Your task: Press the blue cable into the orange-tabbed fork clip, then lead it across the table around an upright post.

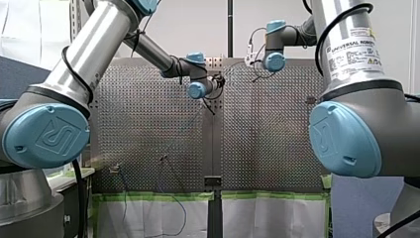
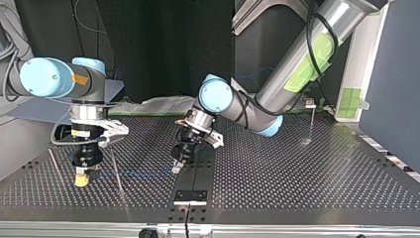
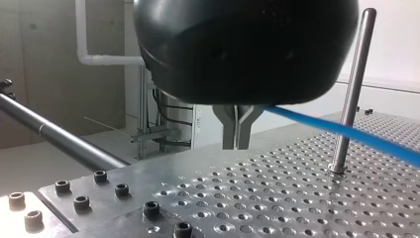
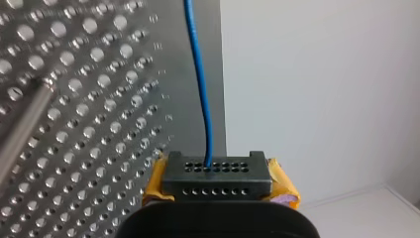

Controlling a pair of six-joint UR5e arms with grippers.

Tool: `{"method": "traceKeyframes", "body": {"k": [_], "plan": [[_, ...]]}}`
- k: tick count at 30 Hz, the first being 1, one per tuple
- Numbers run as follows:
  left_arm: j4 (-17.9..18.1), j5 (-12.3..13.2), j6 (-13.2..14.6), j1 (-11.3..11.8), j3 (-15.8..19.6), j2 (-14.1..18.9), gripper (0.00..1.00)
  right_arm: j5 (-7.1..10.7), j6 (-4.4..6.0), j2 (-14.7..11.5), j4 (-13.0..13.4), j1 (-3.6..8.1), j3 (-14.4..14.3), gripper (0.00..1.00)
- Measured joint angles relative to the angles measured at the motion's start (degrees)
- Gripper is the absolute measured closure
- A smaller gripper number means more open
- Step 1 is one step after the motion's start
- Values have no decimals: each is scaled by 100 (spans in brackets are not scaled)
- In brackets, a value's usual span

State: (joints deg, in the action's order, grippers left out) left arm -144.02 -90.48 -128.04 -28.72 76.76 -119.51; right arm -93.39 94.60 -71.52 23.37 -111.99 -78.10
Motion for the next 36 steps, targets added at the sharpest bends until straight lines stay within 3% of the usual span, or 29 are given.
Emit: {"method": "traceKeyframes", "body": {"k": [6, 13, 19, 28, 36], "plan": [[-91, 38, -113, -23, -125, -142, 99, 10, 103, 0, -57, 144, 0, 100], [-312, 45, -173, -154, -498, -477, 99, 13, 128, 3, -118, 309, -7, 100], [-324, 61, -326, -171, -763, -560, 99, 16, 153, 28, -134, 465, -11, 100], [-356, 114, -360, -232, -855, -880, 99, 14, 211, 156, -126, 652, -174, 100], [-298, 50, -361, -217, -858, -913, 99, 16, 221, 414, -105, 782, -348, 100]]}}
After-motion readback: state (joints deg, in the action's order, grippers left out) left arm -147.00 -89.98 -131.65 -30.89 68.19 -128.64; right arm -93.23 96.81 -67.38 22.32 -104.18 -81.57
